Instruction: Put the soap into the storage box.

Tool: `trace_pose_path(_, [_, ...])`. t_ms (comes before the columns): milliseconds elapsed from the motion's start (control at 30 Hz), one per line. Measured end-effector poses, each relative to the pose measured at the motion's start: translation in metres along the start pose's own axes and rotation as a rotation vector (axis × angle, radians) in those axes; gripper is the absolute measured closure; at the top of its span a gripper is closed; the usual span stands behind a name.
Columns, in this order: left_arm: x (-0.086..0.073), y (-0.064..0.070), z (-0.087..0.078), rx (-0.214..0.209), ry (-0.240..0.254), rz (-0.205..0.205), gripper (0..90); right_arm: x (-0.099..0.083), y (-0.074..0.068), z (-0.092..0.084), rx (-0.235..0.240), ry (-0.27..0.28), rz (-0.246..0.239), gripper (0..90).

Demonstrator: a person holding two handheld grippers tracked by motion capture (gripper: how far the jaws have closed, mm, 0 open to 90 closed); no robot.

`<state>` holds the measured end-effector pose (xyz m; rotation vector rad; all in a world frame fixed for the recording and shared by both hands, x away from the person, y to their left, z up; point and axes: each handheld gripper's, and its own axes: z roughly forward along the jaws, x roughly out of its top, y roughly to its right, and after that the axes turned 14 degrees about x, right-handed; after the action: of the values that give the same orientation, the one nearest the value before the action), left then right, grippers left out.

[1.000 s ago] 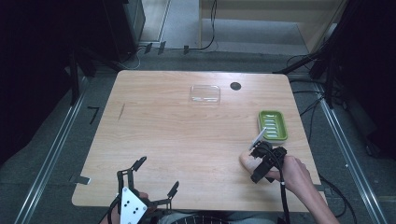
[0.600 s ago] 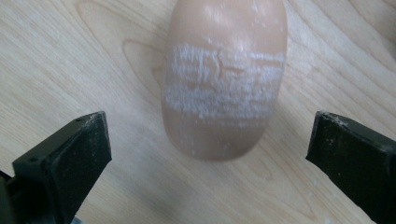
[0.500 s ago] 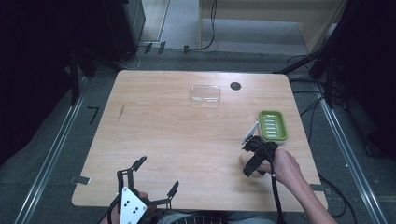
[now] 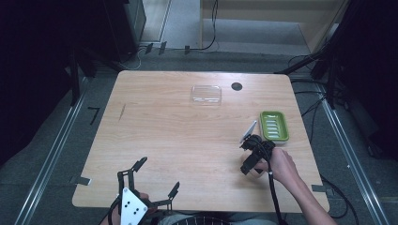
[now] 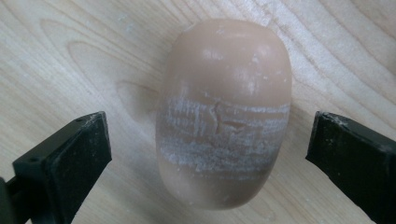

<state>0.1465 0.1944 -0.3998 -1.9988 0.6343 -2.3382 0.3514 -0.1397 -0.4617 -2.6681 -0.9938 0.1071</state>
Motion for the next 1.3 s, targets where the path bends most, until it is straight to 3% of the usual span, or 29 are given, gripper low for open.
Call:
trace_pose_path(133, [0.0001, 0.0014, 0.0007, -0.006, 0.001, 0.002, 0.0, 0.0001, -0.0002, 0.0008, 0.006, 0.014, 0.016, 13.6])
trace_pose_path(567, [-0.0001, 0.0014, 0.0016, -0.011, 0.004, 0.001, 0.0, -0.0018, 0.0026, 0.003, 0.007, 0.009, 0.064, 24.6])
trace_pose_path(933, [0.0002, 0.0007, 0.0009, -0.003, 0.002, -0.001, 0.0, -0.0009, 0.0005, 0.0036, -0.024, 0.009, 0.072, 32.3])
trace_pose_path(1300, [0.0002, 0.0008, 0.0008, -0.005, 0.002, 0.001, 0.0, -0.001, 0.0018, 0.0044, -0.02, 0.004, 0.076, 33.2])
